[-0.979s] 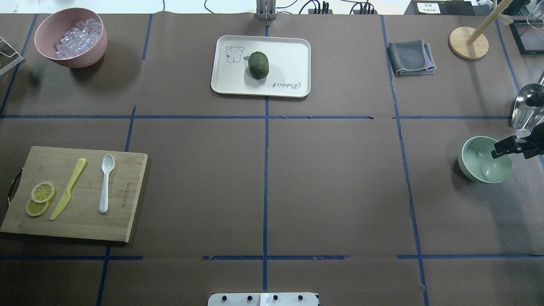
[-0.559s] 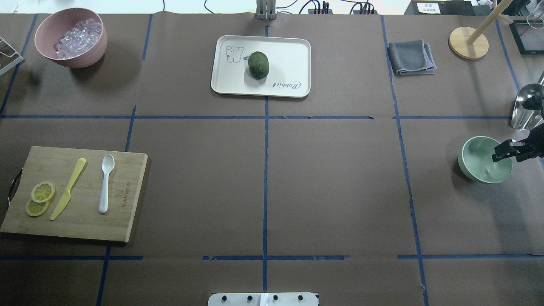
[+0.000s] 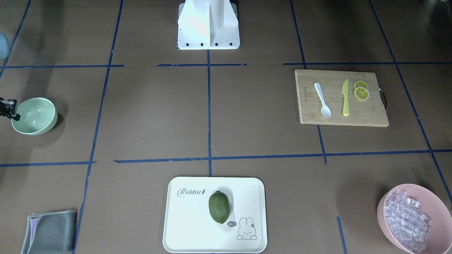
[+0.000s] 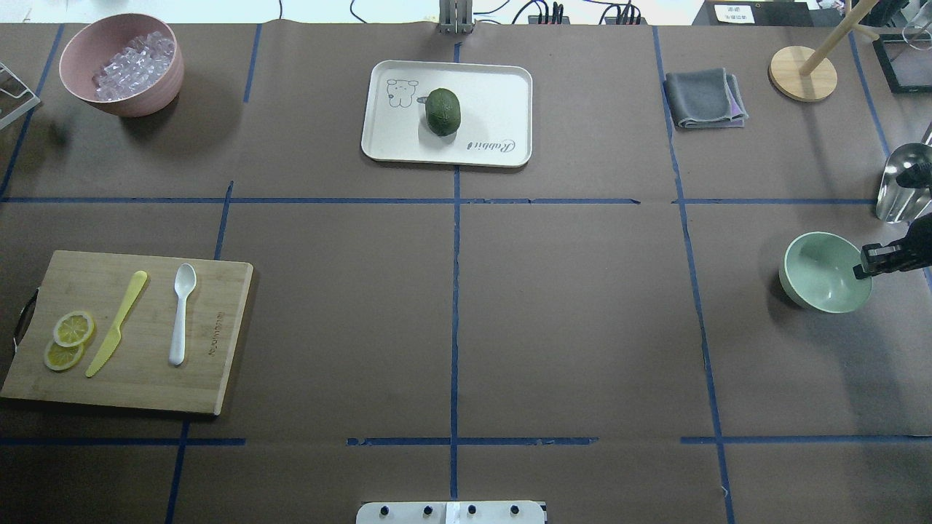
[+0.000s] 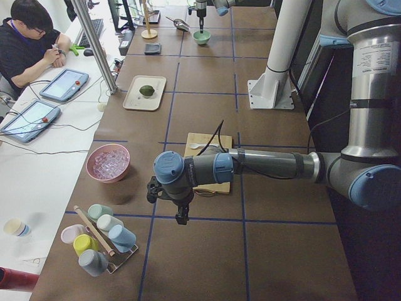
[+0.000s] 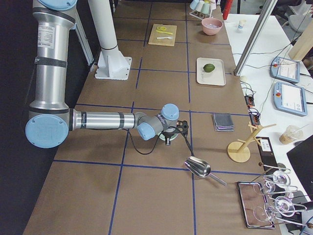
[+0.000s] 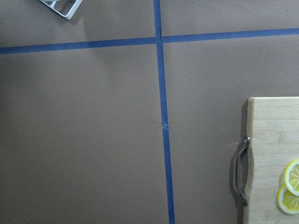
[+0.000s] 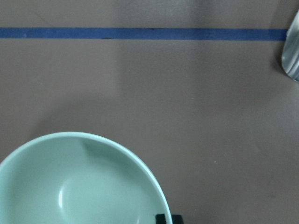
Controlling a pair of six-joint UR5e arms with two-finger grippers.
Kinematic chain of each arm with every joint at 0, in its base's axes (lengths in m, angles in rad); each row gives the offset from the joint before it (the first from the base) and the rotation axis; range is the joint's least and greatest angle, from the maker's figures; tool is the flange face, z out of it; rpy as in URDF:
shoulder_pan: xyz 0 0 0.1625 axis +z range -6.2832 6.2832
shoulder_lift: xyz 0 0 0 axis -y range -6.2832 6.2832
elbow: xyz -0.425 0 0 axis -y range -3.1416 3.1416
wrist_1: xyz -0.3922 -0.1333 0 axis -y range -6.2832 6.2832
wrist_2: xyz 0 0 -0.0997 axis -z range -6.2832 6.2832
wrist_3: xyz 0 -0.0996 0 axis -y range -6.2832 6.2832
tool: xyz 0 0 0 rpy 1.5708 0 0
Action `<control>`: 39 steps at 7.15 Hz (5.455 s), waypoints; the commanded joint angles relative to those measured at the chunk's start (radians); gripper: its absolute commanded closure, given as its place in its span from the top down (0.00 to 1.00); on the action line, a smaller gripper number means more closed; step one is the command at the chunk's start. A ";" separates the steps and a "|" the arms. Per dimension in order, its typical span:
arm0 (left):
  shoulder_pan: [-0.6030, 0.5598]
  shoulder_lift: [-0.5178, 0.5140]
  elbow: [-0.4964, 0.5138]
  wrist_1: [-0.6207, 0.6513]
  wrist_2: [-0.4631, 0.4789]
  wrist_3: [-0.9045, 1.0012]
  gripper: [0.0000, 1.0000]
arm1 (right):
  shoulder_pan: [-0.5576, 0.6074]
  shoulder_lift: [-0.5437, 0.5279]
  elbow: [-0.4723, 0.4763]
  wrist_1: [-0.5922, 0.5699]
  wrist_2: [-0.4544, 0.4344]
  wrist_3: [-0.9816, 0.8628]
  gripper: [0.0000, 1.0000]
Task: Place spoon in bowl
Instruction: 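Reach the right gripper down to the rim of the pale green bowl, then grip the bowl rim and slide it to the table centre, then release the bowl and raise the right arm while the left reaches the board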
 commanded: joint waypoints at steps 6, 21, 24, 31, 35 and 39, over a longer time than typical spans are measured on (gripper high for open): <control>-0.002 0.010 -0.020 0.000 -0.014 -0.004 1.00 | -0.235 0.335 0.405 -0.357 -0.066 0.498 0.00; -0.001 0.008 -0.019 0.000 -0.014 -0.002 1.00 | -0.630 0.732 0.051 -0.365 -0.464 0.856 1.00; -0.001 0.005 -0.026 -0.002 -0.014 -0.004 1.00 | -0.630 0.733 0.060 -0.365 -0.464 0.851 1.00; 0.345 0.005 -0.428 -0.201 0.080 -0.761 1.00 | -0.480 0.640 0.276 -0.621 -0.412 0.630 1.00; 0.777 0.047 -0.293 -0.686 0.504 -1.293 1.00 | -0.245 0.508 0.368 -0.714 -0.244 0.289 1.00; 0.894 -0.055 -0.188 -0.729 0.526 -1.346 1.00 | -0.012 0.310 0.372 -0.708 -0.153 -0.142 1.00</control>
